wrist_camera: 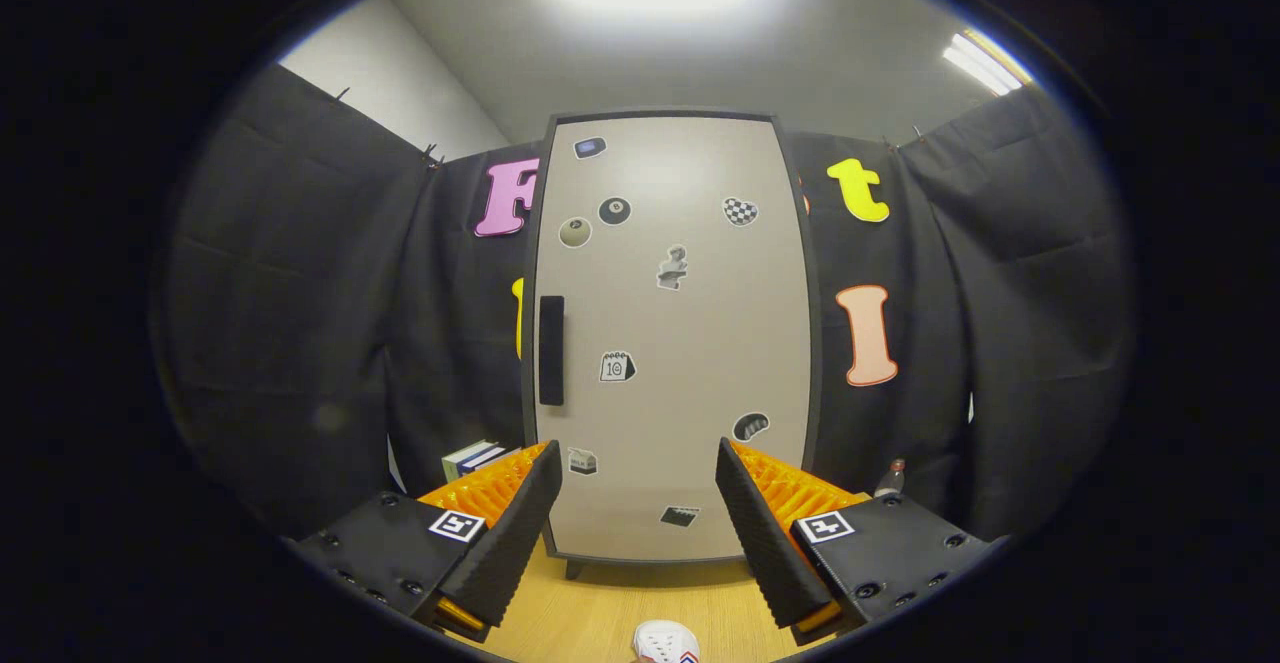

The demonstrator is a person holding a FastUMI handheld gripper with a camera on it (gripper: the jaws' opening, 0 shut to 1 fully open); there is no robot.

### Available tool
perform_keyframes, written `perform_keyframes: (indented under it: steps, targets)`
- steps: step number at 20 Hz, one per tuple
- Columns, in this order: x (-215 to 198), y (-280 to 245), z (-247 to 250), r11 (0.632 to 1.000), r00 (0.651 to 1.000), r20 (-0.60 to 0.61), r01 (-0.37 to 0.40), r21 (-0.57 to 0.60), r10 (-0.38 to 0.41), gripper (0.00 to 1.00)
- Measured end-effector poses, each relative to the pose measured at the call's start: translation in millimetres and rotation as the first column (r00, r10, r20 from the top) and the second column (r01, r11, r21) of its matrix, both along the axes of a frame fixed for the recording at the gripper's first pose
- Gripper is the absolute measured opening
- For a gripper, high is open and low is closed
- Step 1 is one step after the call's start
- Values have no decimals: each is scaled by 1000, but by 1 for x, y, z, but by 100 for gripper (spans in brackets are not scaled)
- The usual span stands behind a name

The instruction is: Open the shoe cabinet door, grab the shoes and put them into the shoe cabinet, then close the shoe cabinet door.

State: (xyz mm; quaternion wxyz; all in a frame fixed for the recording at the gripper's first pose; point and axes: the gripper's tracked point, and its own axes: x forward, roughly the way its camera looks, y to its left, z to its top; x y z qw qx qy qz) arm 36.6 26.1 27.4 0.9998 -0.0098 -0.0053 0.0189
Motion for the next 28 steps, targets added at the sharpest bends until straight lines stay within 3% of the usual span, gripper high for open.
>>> perform_keyframes:
  steps: [14,19,23,25,28]
  targets:
    - [162,80,20,996,995,-34,-89,7,89,97]
    - [188,110,24,992,991,-37,-129,-5,129,97]
    - [203,126,22,993,992,-41,-120,-8,120,96]
    - [212,124,18,997,996,-56,-76,-13,75,89]
    - [225,118,8,1000,995,-97,-22,-4,21,69]
